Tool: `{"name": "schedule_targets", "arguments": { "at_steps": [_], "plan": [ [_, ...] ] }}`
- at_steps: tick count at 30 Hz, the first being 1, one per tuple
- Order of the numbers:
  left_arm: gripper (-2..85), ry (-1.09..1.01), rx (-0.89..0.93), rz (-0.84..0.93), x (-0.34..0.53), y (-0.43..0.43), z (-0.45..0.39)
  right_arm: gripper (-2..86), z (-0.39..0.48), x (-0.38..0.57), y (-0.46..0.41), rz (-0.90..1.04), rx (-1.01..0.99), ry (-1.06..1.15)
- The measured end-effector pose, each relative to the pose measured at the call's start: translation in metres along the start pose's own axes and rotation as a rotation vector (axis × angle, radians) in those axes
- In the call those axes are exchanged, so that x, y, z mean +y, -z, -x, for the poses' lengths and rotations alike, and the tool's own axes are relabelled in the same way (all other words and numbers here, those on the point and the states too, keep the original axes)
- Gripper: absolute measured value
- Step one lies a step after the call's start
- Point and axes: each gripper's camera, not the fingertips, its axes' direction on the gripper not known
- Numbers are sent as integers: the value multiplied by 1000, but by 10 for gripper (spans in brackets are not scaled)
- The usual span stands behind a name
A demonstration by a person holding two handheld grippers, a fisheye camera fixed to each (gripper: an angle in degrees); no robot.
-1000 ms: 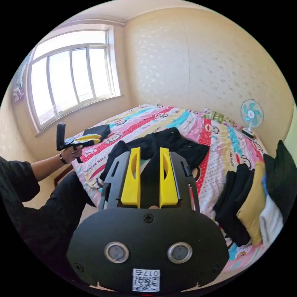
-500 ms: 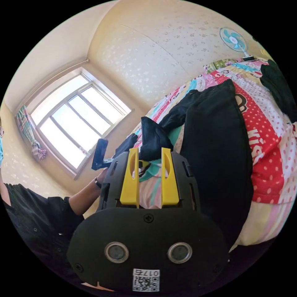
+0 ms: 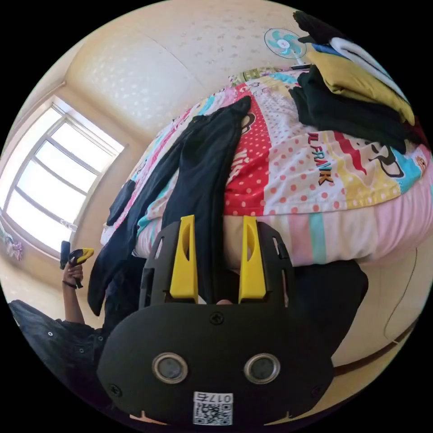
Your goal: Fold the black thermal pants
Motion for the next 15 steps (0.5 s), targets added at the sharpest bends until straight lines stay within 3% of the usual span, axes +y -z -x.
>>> {"name": "schedule_targets", "arguments": {
  "at_steps": [4, 9, 10, 13, 15],
  "plan": [
    [79, -72, 113, -62, 9, -5, -10, 80, -7, -1, -4, 181, 22, 22],
    [105, -358, 175, 184, -9, -105, -100, 37, 3, 13, 58, 84, -493, 47],
    [125, -426, 191, 242, -7, -134, -128, 36, 6, 14, 64, 65, -523, 49],
    [184, -527, 91, 235, 1, -191, -192, 33, 28, 17, 76, 20, -580, 62],
    [197, -497, -13, 194, 2, -217, -210, 32, 52, 18, 59, 92, -551, 71]
  ]
}}
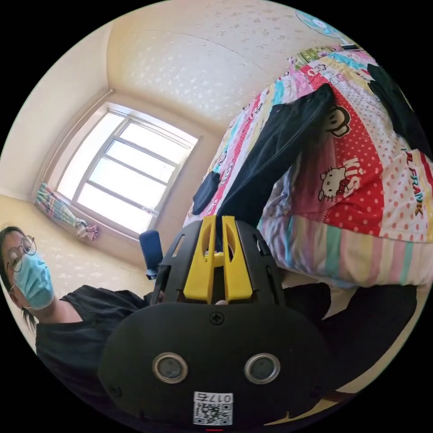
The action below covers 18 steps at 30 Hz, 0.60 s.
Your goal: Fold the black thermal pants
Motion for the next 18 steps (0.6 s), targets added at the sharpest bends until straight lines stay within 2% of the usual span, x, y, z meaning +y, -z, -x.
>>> {"name": "schedule_targets", "arguments": {
  "at_steps": [4, 6, 7, 10, 13, 15, 17, 18],
  "plan": [
    [150, 96, -101, -58, -16, -20, 1, 33, 16, 6, -37, 161, 150, 57],
    [73, 195, -163, -62, -12, -14, 21, 35, 11, 8, -32, 239, 168, 108],
    [36, 234, -129, -64, -7, -7, 37, 36, 7, 8, -26, 248, 151, 113],
    [25, 228, 153, -91, 7, 17, 75, 43, -22, 7, 10, 252, 30, 137],
    [19, 163, 314, -108, 12, 52, 92, 67, -69, -5, 67, 25, -18, 27],
    [19, 151, 362, -119, 13, 74, 99, 135, -122, -16, 107, -274, 138, -140],
    [20, 148, 429, -117, 9, 96, 108, 153, -163, -36, 106, -338, 250, -208],
    [22, 150, 452, -116, 7, 100, 111, 154, -194, -54, 90, -290, 260, -244]
  ]
}}
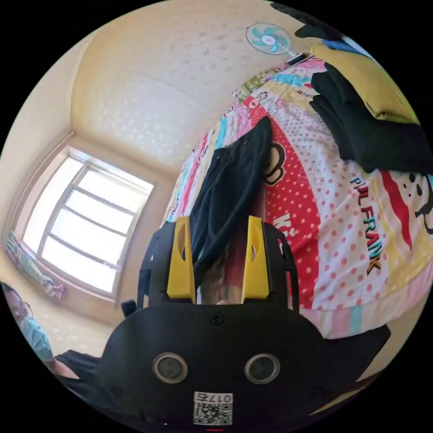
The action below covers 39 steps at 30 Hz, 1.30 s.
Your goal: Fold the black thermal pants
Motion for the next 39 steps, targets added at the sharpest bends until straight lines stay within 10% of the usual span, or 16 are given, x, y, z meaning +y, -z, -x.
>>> {"name": "schedule_targets", "arguments": {
  "at_steps": [4, 10, 15, 21, 26, 33, 39],
  "plan": [
    [30, 128, 268, -16, -11, 33, 19, 76, -7, -26, -60, 86, -195, 24],
    [33, 417, 840, -416, 32, 136, 89, 70, 204, -34, -123, 43, -117, 414],
    [42, 461, 397, -532, 70, 255, 97, 110, 283, 6, -281, 436, 56, 516],
    [90, 406, -1, -603, 117, 340, 66, 138, 233, 126, -227, 367, 41, 578],
    [155, 359, -204, -255, 73, 279, 42, 137, 175, 257, -163, 472, -137, 608],
    [163, 411, -268, 58, 14, 161, 63, 104, 139, 435, -157, 1099, -458, 633],
    [128, 272, 39, -6, 14, 157, 23, 32, 177, 435, -112, 915, -1190, 198]
  ]
}}
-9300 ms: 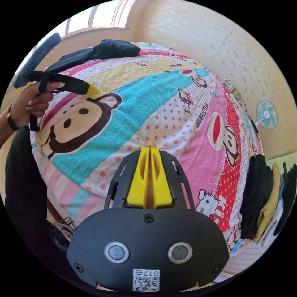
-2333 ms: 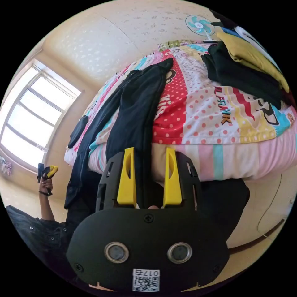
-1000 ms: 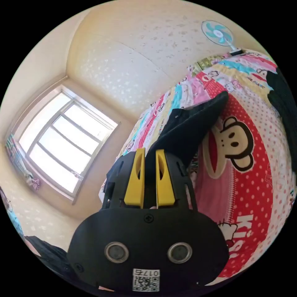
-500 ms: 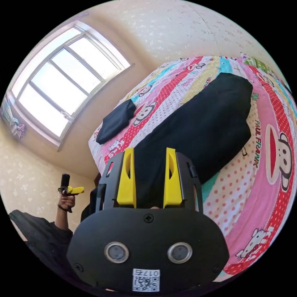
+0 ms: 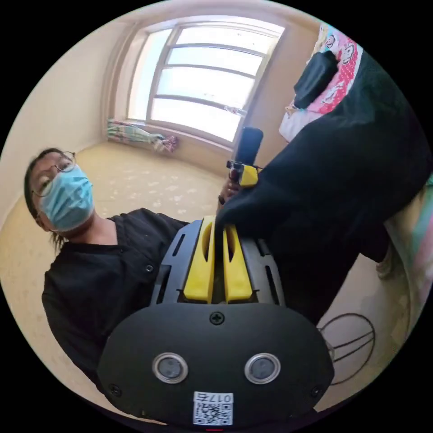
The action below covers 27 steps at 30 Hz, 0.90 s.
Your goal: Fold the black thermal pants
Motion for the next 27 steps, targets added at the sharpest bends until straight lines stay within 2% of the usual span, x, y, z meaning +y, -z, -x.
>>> {"name": "schedule_targets", "arguments": {
  "at_steps": [1, 2, 3, 4, 5, 6, 8, 11, 15, 17, 20, 22, 25, 27],
  "plan": [
    [134, -51, 53, -53, 9, 9, -16, 32, -4, 1, -3, -16, -50, -19],
    [141, -79, 24, -105, 19, 19, -32, 34, -15, 6, -12, -24, -89, -41],
    [144, -85, -16, -119, 23, 24, -38, 38, -28, 14, -21, 5, -27, -78],
    [150, -76, -139, -136, 32, 32, -50, 40, -36, 19, -24, 25, 33, -121],
    [155, -34, -309, -157, 40, 38, -57, 46, -52, 30, -30, 77, 183, -217],
    [156, -2, -394, -170, 44, 41, -58, 52, -61, 41, -34, 131, 329, -273],
    [159, 125, -611, -186, 54, 38, -54, 82, -56, 51, -33, 184, 478, -250],
    [154, 128, -637, -99, 51, 3, -43, 96, -22, 48, -23, 197, 677, -123],
    [151, 101, -716, -3, 30, -53, -24, 105, -5, 24, 23, 44, 901, -74],
    [143, 130, -832, 114, 16, -92, -8, 104, -21, 14, 46, -32, 954, -106],
    [120, 48, -975, 186, 15, -129, -22, 101, -59, 0, 66, -73, 989, -185],
    [92, 30, -1008, 216, 16, -144, -28, 91, -72, -5, 70, -104, 956, -185],
    [64, -20, -1052, 199, 25, -150, -50, 50, -70, -5, 71, -142, 917, -176],
    [62, -40, -1036, 145, 33, -142, -68, 41, -34, -2, 71, -170, 883, -123]
  ]
}}
